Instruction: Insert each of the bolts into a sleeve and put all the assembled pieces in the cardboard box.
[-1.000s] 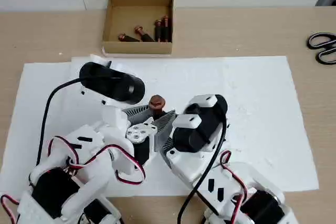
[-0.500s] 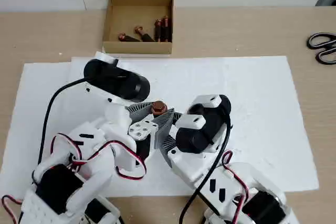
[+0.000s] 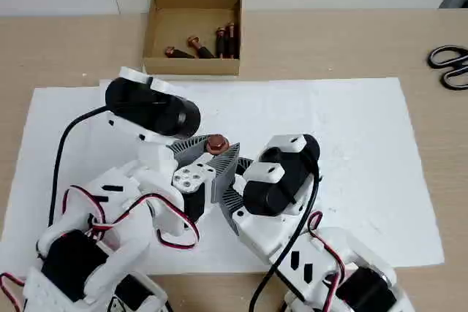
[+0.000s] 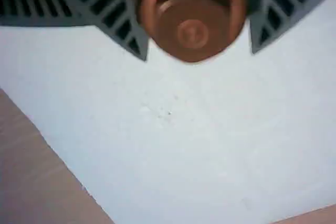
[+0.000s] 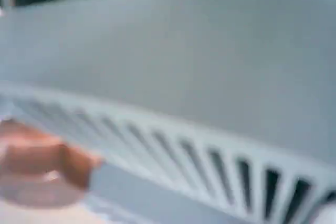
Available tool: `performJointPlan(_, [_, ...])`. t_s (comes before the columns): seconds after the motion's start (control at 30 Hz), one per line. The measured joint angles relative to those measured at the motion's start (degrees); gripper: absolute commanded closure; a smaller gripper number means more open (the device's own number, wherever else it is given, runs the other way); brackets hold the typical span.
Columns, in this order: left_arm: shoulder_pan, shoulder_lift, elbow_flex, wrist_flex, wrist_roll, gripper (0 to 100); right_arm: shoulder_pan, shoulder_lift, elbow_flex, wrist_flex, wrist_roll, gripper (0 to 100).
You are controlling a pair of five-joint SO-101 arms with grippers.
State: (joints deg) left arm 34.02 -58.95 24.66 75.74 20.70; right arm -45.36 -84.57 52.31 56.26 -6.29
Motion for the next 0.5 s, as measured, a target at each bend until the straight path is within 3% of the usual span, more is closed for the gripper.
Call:
performJointPlan(0.27, [0.1,-0.2,0.3,5.3,0.1,80,0.0,0.4,0.2,0.0,0.1,99.5])
performJointPlan(0.5, [-0.1,-0.2,0.7,6.4,0.1,79,0.2,0.4,0.2,0.0,0.0,99.5])
